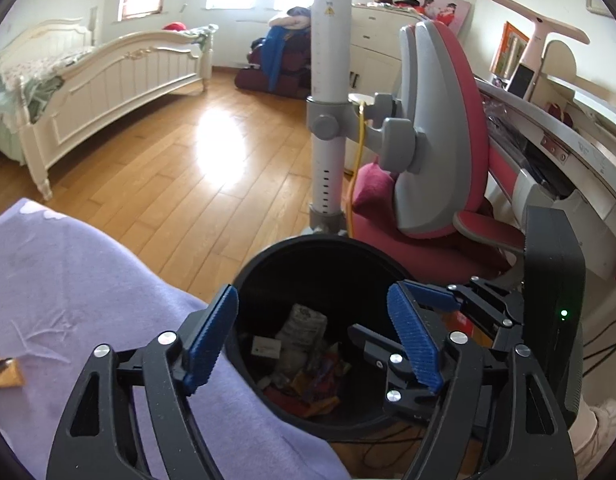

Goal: Collect trash
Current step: 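Carry the spray pump and blue tube over the black bin and open both grippers, then grasp the clear lid with the left gripper while the right grasps the gold wrapper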

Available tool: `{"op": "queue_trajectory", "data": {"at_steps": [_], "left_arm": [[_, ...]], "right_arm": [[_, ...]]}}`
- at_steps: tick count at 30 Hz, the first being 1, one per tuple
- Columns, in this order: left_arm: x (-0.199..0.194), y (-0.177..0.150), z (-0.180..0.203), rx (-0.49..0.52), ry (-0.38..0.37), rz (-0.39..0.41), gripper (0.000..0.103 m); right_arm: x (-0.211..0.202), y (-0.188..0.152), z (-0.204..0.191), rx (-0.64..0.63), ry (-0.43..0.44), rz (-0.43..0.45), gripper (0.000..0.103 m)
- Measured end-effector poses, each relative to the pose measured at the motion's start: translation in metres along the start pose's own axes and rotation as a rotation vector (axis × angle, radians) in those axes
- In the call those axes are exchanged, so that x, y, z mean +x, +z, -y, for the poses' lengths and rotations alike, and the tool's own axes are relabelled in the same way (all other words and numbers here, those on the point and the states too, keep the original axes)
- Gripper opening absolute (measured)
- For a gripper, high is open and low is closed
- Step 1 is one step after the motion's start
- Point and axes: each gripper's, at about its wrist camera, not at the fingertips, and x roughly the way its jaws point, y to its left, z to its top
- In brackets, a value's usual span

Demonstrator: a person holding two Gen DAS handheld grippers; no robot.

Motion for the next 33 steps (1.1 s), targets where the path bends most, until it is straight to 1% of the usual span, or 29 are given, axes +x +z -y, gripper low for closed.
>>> {"op": "queue_trajectory", "data": {"at_steps": [4, 8, 9, 10, 12, 16, 19, 22, 23, 26, 31, 33], "left_arm": [[-0.015, -0.003, -0.018, -0.034, 0.059, 0.021, 0.087], [-0.034, -0.01, -0.052, -0.102, 0.138, 0.032, 0.089], [-0.039, -0.012, -0.062, -0.12, 0.161, 0.033, 0.089], [-0.045, -0.014, -0.075, -0.143, 0.191, 0.038, 0.089], [-0.058, -0.019, -0.099, -0.184, 0.242, 0.047, 0.089], [-0.083, -0.029, -0.155, -0.274, 0.346, 0.056, 0.089], [-0.099, -0.036, -0.194, -0.328, 0.432, 0.053, 0.089], [-0.104, -0.041, -0.229, -0.359, 0.505, 0.014, 0.089], [-0.105, -0.042, -0.238, -0.369, 0.515, 0.006, 0.089], [-0.106, -0.041, -0.258, -0.382, 0.508, -0.008, 0.089], [-0.096, -0.038, -0.27, -0.329, 0.453, -0.044, 0.089], [-0.09, -0.038, -0.274, -0.313, 0.467, -0.064, 0.089]], "right_arm": [[-0.003, 0.006, -0.011, 0.0, 0.053, 0.01, 0.068], [-0.006, 0.015, -0.032, -0.02, 0.135, 0.021, 0.068], [-0.006, 0.018, -0.039, -0.032, 0.162, 0.02, 0.07], [-0.005, 0.02, -0.046, -0.042, 0.185, 0.017, 0.074], [-0.006, 0.026, -0.061, -0.067, 0.233, 0.022, 0.077], [-0.007, 0.041, -0.099, -0.142, 0.347, 0.027, 0.077], [-0.005, 0.052, -0.129, -0.224, 0.406, 0.026, 0.077], [-0.003, 0.06, -0.162, -0.312, 0.453, 0.017, 0.077], [-0.002, 0.062, -0.172, -0.33, 0.472, 0.01, 0.077], [0.002, 0.068, -0.2, -0.388, 0.512, -0.006, 0.077], [0.015, 0.075, -0.232, -0.469, 0.531, -0.039, 0.076], [0.021, 0.078, -0.242, -0.496, 0.536, -0.052, 0.076]]}}
